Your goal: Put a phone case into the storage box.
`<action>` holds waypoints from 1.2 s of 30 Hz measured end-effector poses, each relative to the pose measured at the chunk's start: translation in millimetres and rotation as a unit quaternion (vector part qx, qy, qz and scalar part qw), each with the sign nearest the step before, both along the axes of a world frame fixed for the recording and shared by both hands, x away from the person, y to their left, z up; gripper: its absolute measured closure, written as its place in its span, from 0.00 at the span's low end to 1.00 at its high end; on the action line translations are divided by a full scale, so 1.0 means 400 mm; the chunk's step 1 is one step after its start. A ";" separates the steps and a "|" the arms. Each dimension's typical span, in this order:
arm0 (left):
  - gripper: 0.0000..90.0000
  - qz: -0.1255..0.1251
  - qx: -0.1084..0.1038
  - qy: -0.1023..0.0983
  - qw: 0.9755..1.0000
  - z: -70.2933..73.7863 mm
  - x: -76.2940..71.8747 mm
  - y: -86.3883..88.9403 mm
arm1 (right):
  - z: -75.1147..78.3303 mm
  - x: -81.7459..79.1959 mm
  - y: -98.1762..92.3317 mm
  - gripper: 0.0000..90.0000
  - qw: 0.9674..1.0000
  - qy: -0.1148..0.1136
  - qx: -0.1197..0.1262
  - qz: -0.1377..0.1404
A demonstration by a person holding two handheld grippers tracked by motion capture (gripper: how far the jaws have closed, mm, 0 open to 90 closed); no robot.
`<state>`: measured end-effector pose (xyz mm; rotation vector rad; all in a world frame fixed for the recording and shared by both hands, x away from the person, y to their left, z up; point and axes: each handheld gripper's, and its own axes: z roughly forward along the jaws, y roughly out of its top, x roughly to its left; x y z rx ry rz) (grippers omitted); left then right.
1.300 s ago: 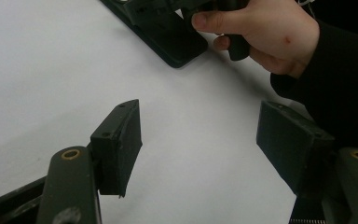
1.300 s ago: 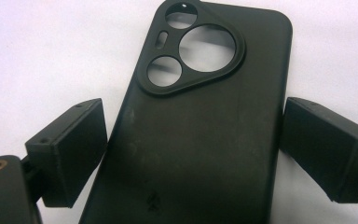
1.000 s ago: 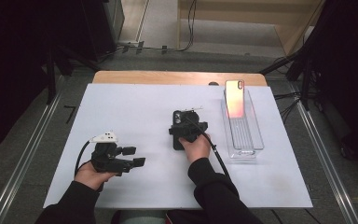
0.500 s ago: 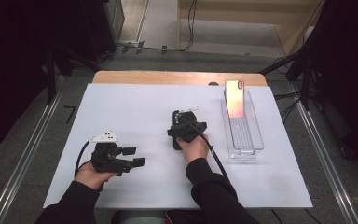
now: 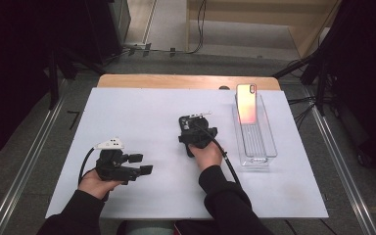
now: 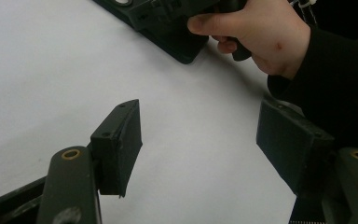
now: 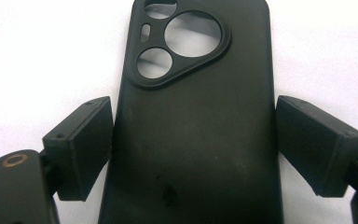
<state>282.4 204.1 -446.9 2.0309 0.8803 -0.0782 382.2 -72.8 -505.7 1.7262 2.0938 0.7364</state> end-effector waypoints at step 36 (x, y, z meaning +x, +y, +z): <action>0.35 0.015 -0.010 0.028 0.999 0.001 0.007 0.000 | 0.171 -0.075 -0.123 0.16 0.985 -0.003 0.145 0.093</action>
